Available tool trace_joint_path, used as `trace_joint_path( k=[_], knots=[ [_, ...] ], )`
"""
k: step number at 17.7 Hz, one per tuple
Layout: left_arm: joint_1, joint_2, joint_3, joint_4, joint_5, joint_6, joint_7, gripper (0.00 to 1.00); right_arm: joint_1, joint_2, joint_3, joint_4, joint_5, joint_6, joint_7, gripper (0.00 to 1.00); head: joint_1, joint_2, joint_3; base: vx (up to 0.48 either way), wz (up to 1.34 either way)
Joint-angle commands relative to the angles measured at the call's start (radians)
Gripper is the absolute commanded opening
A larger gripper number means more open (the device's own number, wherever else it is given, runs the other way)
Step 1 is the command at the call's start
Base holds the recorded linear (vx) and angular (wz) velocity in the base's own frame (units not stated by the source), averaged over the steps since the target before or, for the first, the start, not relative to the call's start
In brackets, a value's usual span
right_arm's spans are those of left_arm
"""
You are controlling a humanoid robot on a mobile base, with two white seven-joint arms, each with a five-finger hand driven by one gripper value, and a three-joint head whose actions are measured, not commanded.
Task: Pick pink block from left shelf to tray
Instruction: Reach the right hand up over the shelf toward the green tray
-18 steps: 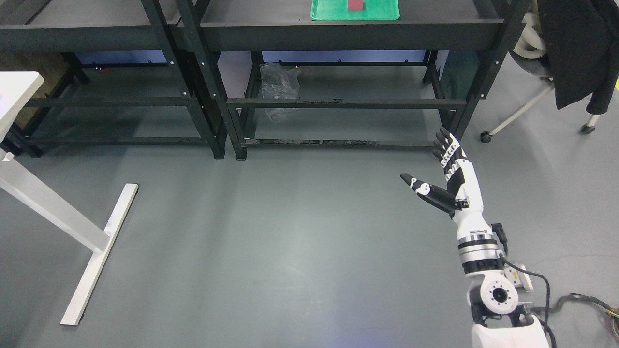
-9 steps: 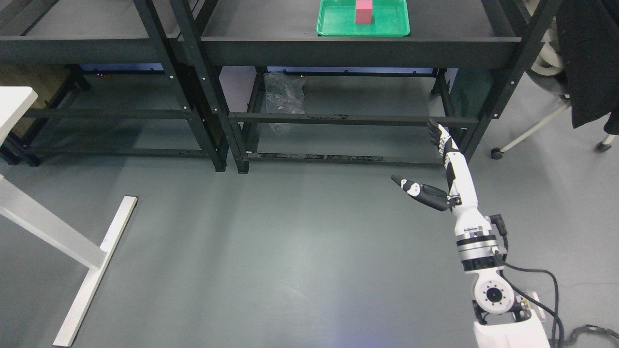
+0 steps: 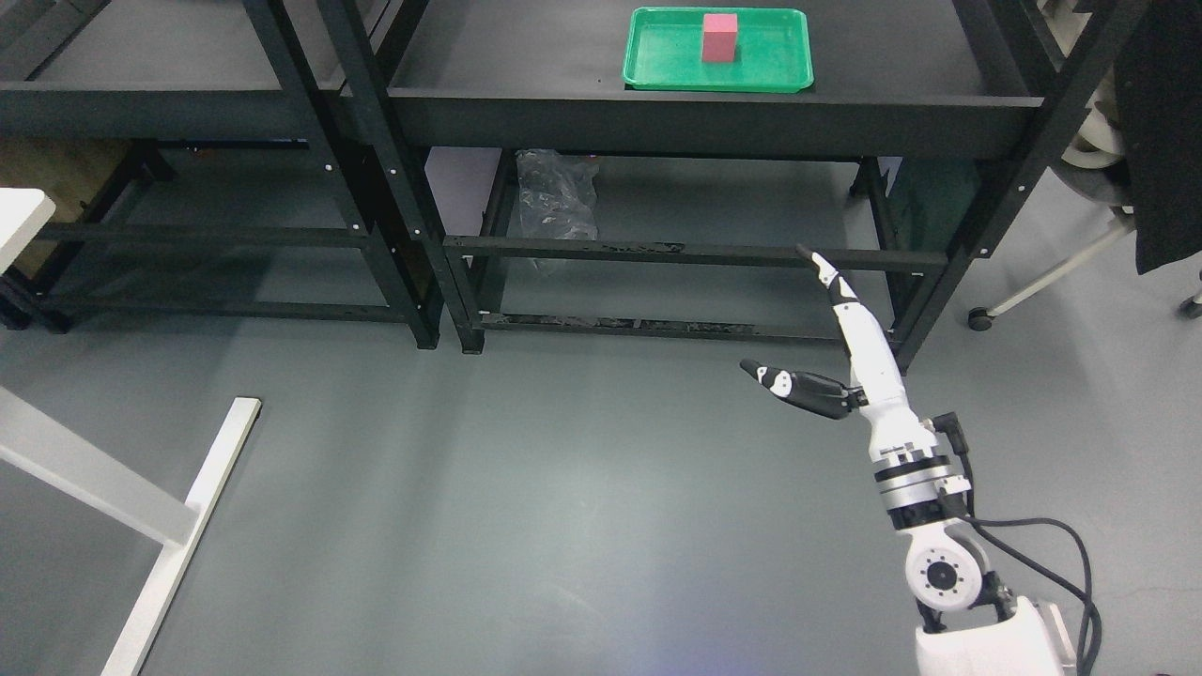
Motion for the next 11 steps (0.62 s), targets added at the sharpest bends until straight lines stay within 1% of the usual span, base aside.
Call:
trace_joint_path(
  k=[1,3,4,5,6,7,8,11],
  knots=[
    [0.02,0.017,0.0,-0.017,0.0,0.0,0.0,1.0,-0.008,-0.017,0.032,0.004,0.413,0.042,-0.021,0.98,0.0,0.0,0.0,0.097,-0.08],
    [0.02,0.017,0.0,-0.017,0.0,0.0,0.0,1.0,-0.026,-0.017,0.033,0.007,0.418,0.056,-0.099,0.98,0.0,0.0,0.0,0.093,-0.05],
    [0.02,0.017,0.0,-0.017,0.0,0.0,0.0,1.0,-0.033,-0.017,0.047,0.007,0.428,0.094,-0.128,0.98,0.0,0.0,0.0,0.11,-0.02],
    [0.02,0.017,0.0,-0.017,0.0,0.0,0.0,1.0,-0.043,-0.017,0.076,0.012,0.45,0.15,-0.137,0.98,0.0,0.0,0.0,0.11,-0.02],
    [0.02,0.017,0.0,-0.017,0.0,0.0,0.0,1.0,-0.071,-0.017,0.119,0.03,0.494,0.248,-0.138,0.98,0.0,0.0,0.0,0.105,-0.04],
    [0.02,0.017,0.0,-0.017,0.0,0.0,0.0,1.0,-0.08,-0.017,0.15,0.038,0.525,0.315,-0.136,0.98,0.0,0.0,0.0,0.105,-0.04],
    [0.02,0.017,0.0,-0.017,0.0,0.0,0.0,1.0,-0.082,-0.017,0.17,0.036,0.533,0.344,-0.136,0.98,0.0,0.0,0.0,0.111,-0.1],
    [0.02,0.017,0.0,-0.017,0.0,0.0,0.0,1.0,-0.08,-0.017,0.171,0.03,0.522,0.355,-0.134,0.98,0.0,0.0,0.0,0.164,-0.04]
  ],
)
